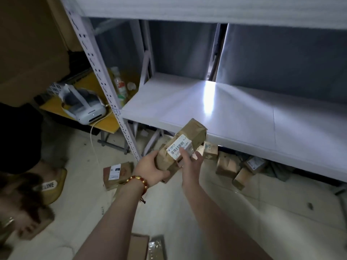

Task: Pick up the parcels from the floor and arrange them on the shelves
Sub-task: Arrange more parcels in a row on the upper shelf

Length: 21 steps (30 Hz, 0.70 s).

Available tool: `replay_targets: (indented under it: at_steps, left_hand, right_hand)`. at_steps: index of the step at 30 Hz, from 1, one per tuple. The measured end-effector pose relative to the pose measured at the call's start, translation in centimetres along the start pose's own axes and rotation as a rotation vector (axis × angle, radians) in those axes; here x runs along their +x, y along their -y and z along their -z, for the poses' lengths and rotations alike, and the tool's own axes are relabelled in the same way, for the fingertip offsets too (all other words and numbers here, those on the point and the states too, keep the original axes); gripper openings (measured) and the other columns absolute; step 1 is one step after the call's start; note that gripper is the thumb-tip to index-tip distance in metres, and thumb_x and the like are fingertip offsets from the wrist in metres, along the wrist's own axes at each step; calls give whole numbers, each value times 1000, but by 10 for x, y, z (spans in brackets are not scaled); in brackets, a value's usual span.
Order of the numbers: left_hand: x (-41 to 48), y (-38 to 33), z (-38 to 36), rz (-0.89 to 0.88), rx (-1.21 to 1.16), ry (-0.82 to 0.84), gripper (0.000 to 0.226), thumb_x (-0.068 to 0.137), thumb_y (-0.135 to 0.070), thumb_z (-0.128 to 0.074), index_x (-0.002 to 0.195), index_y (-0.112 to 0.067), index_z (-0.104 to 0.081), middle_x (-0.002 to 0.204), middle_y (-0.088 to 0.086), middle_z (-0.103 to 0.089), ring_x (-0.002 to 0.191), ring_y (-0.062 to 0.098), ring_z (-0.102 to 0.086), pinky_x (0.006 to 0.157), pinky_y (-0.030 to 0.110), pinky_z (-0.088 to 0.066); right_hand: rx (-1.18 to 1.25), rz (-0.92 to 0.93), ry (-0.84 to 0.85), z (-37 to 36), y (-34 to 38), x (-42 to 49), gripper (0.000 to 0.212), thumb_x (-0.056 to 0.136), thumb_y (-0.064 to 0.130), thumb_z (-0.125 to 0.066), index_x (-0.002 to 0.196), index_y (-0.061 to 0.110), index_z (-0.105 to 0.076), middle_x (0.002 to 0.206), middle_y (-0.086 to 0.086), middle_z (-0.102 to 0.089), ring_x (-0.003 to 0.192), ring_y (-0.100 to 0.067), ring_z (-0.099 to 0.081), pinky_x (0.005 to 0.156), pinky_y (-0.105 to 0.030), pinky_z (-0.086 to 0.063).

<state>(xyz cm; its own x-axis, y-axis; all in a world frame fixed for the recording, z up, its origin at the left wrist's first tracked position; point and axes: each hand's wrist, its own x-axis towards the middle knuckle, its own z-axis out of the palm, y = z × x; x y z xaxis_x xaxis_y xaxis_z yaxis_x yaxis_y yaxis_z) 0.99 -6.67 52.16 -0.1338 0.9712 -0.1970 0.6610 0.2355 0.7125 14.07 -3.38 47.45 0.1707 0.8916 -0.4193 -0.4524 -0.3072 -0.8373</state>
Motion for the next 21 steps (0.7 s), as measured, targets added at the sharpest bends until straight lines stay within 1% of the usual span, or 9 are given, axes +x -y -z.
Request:
replay_targets:
  at_steps: [2, 5, 7, 10, 13, 15, 17, 19, 21]
  left_hand:
    - [-11, -28, 24, -32, 25, 2, 56, 61, -21, -77, 114, -25, -61, 86, -13, -63, 79, 11, -61, 69, 26, -54]
    - [-25, -74, 60, -71, 74, 9, 64, 61, -19, -81, 121, -27, -59, 90, -11, -63, 80, 11, -61, 66, 21, -49]
    - [-34, -105, 83, -120, 127, 8, 67, 62, -21, -82, 124, -26, -57, 97, -8, -64, 87, 15, -61, 73, 24, -52]
    - [-44, -150, 117, -212, 218, -14, 66, 65, -23, -80, 126, -24, -56, 109, -4, -64, 98, 18, -61, 83, 31, -53]
    - [-53, -194, 146, -279, 303, -41, 62, 70, -23, -77, 127, -27, -55, 110, -4, -61, 102, 20, -60, 86, 36, -53]
    - [-59, -221, 163, -301, 351, -47, 61, 70, -25, -77, 126, -29, -54, 111, -5, -62, 102, 20, -60, 86, 37, -54]
    - [-63, -245, 177, -324, 384, -55, 59, 69, -24, -77, 124, -30, -54, 111, -5, -63, 102, 19, -61, 85, 38, -55]
    - [-67, -268, 189, -354, 392, -87, 56, 69, -25, -78, 120, -30, -56, 110, -6, -64, 102, 18, -61, 83, 36, -55]
    - [-70, -293, 199, -388, 389, -132, 56, 72, -29, -80, 123, -31, -56, 114, -6, -64, 104, 17, -61, 80, 33, -54]
  right_hand:
    - [17, 10, 0, -6, 34, -19, 59, 88, 12, -72, 137, 12, -38, 114, -2, -68, 82, -3, -71, 64, -24, -57]
    - [47, 8, -3, -16, 85, -45, 57, 88, 15, -72, 133, 12, -37, 107, 0, -66, 83, -6, -69, 72, -29, -58]
    - [83, 8, 9, -22, 118, -61, 60, 88, 15, -71, 135, 18, -33, 109, -2, -64, 90, -10, -67, 75, -31, -57]
    - [74, 34, 43, -27, 163, -85, 63, 88, 20, -72, 137, 20, -32, 120, -7, -63, 101, -16, -66, 82, -35, -56]
    - [50, 75, 80, -29, 201, -102, 62, 75, 35, -78, 125, 23, -42, 116, -7, -67, 105, -24, -67, 85, -42, -55]
    - [31, 116, 97, -29, 226, -111, 52, 79, 33, -77, 118, 23, -44, 114, -5, -67, 105, -21, -67, 85, -37, -55]
    - [24, 163, 116, -31, 254, -119, 41, 85, 25, -74, 115, 19, -46, 113, -5, -66, 105, -17, -66, 92, -36, -55]
    - [19, 224, 145, -33, 283, -124, 45, 82, 25, -77, 115, 13, -49, 116, -9, -66, 106, -20, -67, 91, -37, -55]
    - [6, 299, 172, -36, 314, -128, 61, 70, 33, -81, 117, 5, -52, 115, -14, -67, 106, -25, -67, 85, -34, -57]
